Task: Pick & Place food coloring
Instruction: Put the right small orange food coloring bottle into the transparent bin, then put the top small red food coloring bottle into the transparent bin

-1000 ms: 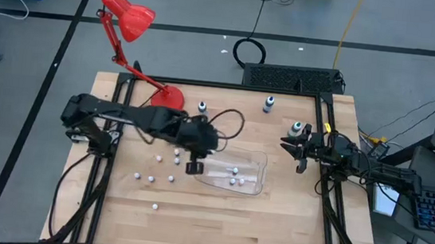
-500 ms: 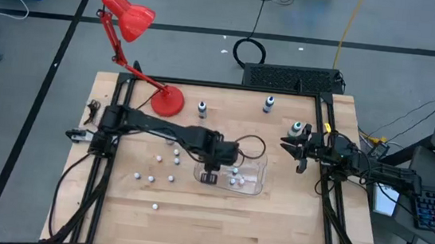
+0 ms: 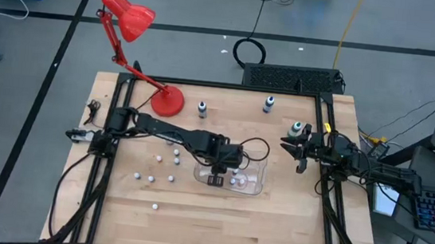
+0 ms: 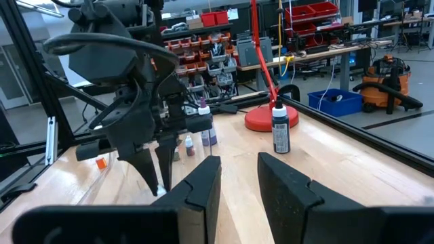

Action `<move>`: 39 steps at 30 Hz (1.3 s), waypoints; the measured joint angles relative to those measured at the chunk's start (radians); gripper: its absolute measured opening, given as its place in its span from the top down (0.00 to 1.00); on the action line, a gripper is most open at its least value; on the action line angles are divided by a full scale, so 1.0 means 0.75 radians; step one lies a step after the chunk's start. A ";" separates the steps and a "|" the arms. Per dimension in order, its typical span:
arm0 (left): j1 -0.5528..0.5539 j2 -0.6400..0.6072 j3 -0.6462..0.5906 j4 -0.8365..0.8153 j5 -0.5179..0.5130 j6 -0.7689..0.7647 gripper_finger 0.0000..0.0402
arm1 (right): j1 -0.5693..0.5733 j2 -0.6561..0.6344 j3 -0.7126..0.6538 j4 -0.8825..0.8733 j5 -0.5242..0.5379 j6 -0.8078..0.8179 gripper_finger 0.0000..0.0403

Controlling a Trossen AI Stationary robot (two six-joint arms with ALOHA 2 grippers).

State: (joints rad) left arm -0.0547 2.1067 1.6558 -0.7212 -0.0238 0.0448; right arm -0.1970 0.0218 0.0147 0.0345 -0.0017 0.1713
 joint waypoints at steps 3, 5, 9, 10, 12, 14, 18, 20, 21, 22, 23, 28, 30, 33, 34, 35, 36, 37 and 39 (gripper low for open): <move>0.002 0.000 -0.012 0.025 -0.001 0.000 0.88 | 0.000 0.000 0.000 0.000 -0.001 0.000 0.78; 0.007 -0.001 -0.054 0.095 0.008 0.006 0.88 | -0.001 0.000 0.000 0.000 0.000 0.000 0.78; 0.027 -0.004 -0.122 0.186 0.070 -0.011 0.88 | 0.000 0.000 0.000 0.000 0.000 0.000 0.78; 0.030 -0.004 -0.138 0.205 0.073 -0.017 0.88 | 0.000 0.000 0.000 0.000 0.000 0.000 0.78; 0.037 -0.006 -0.147 0.209 0.076 -0.031 0.88 | -0.001 0.000 0.000 0.000 0.000 0.000 0.78; 0.038 -0.006 -0.148 0.208 0.074 -0.038 0.88 | 0.000 0.000 0.000 0.000 0.000 0.000 0.78; 0.038 -0.010 -0.149 0.208 0.081 -0.041 0.88 | 0.000 0.000 0.000 0.000 0.000 0.000 0.78; 0.038 -0.013 -0.150 0.208 0.077 -0.050 0.87 | 0.000 0.000 0.000 0.000 0.000 0.000 0.78; 0.038 -0.013 -0.150 0.207 0.077 -0.054 0.84 | 0.000 0.000 0.000 0.000 0.000 0.000 0.78; 0.037 -0.013 -0.150 0.207 0.077 -0.062 0.81 | 0.000 0.000 0.000 0.000 0.000 0.000 0.78; 0.037 -0.013 -0.151 0.206 0.077 -0.065 0.77 | -0.001 0.000 0.000 0.000 0.000 0.000 0.78; 0.035 -0.012 -0.153 0.190 0.078 -0.088 0.61 | 0.000 0.000 0.000 0.000 0.000 0.000 0.78; 0.035 -0.012 -0.153 0.193 0.079 -0.107 0.57 | 0.000 0.000 0.000 0.000 0.000 0.000 0.78; 0.035 -0.012 -0.138 0.174 0.079 -0.108 0.53 | 0.000 0.000 0.000 0.000 0.000 0.000 0.78; 0.035 -0.012 -0.126 0.165 0.079 -0.108 0.52 | 0.000 0.000 0.000 0.000 0.000 0.000 0.78; 0.035 -0.012 -0.112 0.160 0.079 -0.108 0.51 | 0.000 0.000 0.000 0.000 -0.001 0.000 0.78; 0.035 -0.012 -0.098 0.154 0.079 -0.107 0.50 | 0.000 0.000 0.000 0.000 0.000 0.000 0.78; 0.035 -0.012 -0.083 0.139 0.078 -0.106 0.49 | 0.000 0.000 0.000 0.000 0.000 0.000 0.78; 0.035 -0.012 -0.050 0.096 0.077 -0.096 0.49 | 0.000 0.000 0.000 0.000 0.000 0.000 0.78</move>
State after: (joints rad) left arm -0.0284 2.0979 1.6180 -0.6493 0.0340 -0.0269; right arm -0.1970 0.0218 0.0147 0.0345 -0.0017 0.1711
